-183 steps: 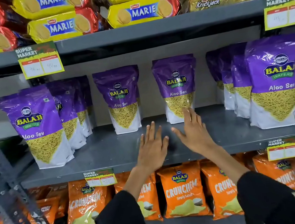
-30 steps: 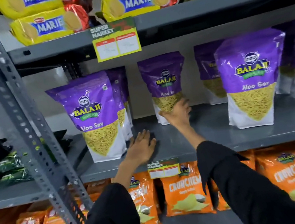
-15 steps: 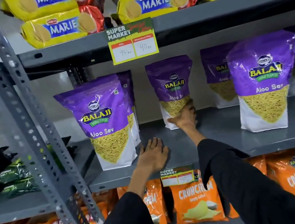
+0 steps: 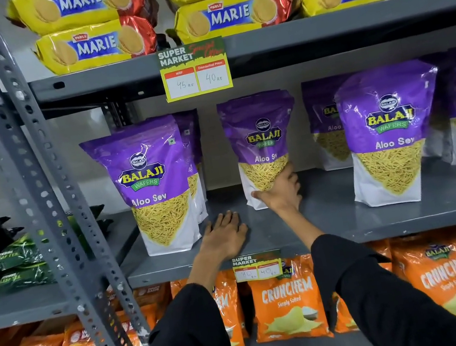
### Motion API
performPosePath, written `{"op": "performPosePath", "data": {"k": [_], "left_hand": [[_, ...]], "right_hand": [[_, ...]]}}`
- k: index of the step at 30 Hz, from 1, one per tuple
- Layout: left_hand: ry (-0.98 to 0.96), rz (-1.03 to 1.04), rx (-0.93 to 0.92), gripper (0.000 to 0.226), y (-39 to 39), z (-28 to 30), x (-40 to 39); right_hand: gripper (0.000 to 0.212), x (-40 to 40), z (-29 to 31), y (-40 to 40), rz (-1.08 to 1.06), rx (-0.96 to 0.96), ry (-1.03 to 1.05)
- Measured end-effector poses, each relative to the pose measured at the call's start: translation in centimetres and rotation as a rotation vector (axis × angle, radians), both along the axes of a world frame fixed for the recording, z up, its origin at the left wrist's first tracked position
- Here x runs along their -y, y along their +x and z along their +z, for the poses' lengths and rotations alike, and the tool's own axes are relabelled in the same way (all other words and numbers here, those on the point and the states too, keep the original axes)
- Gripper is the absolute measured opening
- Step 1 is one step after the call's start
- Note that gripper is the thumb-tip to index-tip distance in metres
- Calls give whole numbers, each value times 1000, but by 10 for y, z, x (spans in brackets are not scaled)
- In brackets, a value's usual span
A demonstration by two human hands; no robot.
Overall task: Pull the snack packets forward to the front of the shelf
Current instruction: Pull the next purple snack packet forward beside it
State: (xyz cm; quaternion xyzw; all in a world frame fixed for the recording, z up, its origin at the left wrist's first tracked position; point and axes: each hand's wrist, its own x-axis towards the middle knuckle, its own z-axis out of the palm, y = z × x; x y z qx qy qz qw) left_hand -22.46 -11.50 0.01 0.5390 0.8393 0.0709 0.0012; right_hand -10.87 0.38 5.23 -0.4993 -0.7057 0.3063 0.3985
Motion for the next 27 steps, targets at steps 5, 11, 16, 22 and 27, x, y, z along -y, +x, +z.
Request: {"op": "performPosePath", "data": {"k": [5, 11, 16, 22, 27], "left_hand": [[-14, 24, 13, 63, 0, 1, -1], [-46, 41, 10, 62, 6, 5, 1], [-44, 49, 20, 62, 10, 7, 4], [-49, 59, 31, 62, 13, 9, 5], [-39, 49, 10, 60, 13, 8, 5]], "right_hand": [[131, 18, -6, 16, 16, 5, 20], [131, 37, -12, 37, 28, 3, 58], [133, 49, -18, 51, 32, 4, 81], [134, 58, -19, 58, 17, 8, 85], [134, 59, -21, 59, 14, -11, 90]]}}
